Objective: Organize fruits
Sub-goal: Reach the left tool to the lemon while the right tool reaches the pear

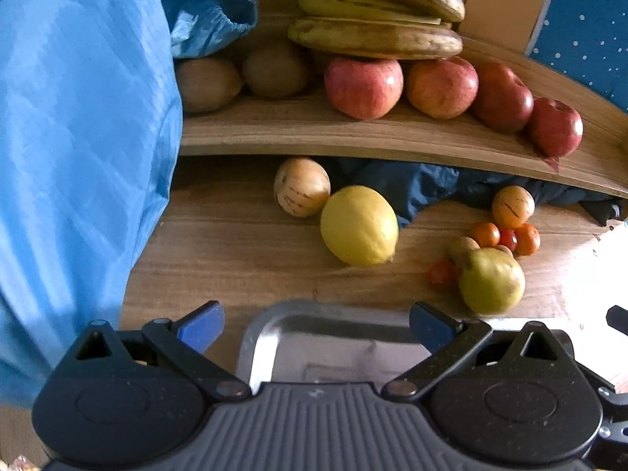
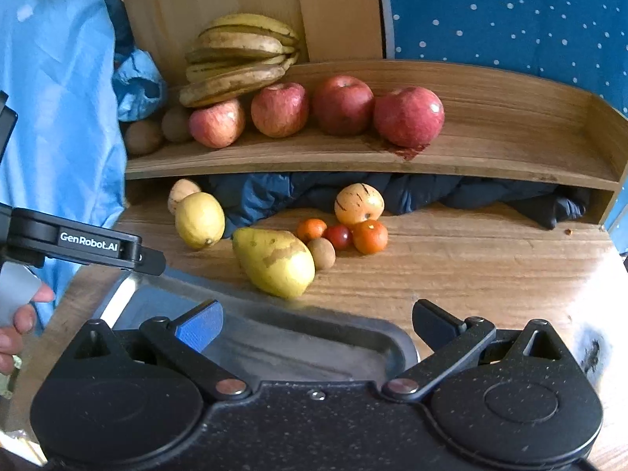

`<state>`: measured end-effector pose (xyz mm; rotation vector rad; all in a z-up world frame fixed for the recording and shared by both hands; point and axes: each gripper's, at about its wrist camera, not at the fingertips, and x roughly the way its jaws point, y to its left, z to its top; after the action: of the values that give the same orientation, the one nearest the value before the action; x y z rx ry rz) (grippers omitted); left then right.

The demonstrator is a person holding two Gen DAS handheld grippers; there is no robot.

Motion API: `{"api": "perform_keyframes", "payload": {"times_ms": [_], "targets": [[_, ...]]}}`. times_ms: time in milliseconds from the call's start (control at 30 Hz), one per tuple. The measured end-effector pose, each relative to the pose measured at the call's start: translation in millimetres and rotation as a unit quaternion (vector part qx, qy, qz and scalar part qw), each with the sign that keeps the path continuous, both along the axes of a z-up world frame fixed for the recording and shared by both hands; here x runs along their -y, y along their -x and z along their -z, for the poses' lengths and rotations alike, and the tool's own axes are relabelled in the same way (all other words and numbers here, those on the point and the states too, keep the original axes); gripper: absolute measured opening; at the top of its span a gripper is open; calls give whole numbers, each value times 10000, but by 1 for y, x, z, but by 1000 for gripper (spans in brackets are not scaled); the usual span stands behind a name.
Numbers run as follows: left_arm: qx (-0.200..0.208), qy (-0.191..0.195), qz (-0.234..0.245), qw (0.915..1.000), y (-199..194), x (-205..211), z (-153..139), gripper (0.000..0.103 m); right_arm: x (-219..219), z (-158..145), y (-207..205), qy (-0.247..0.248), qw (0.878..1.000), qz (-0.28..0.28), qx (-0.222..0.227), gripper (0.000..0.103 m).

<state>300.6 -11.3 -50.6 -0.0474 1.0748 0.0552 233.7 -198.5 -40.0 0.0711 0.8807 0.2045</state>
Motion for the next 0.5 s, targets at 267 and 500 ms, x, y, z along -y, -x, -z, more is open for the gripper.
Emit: {"api": "perform_keyframes", "payload": {"times_ms": [267,500], "targets": [[-14,222,252,9994,-27,-5,9,102,-22,6,-29,248,9997,10,-55,102],[-147,393,278,9987,-47,-2,20,102,-34,14,-46,365,9992,-92,-115,98]]}}
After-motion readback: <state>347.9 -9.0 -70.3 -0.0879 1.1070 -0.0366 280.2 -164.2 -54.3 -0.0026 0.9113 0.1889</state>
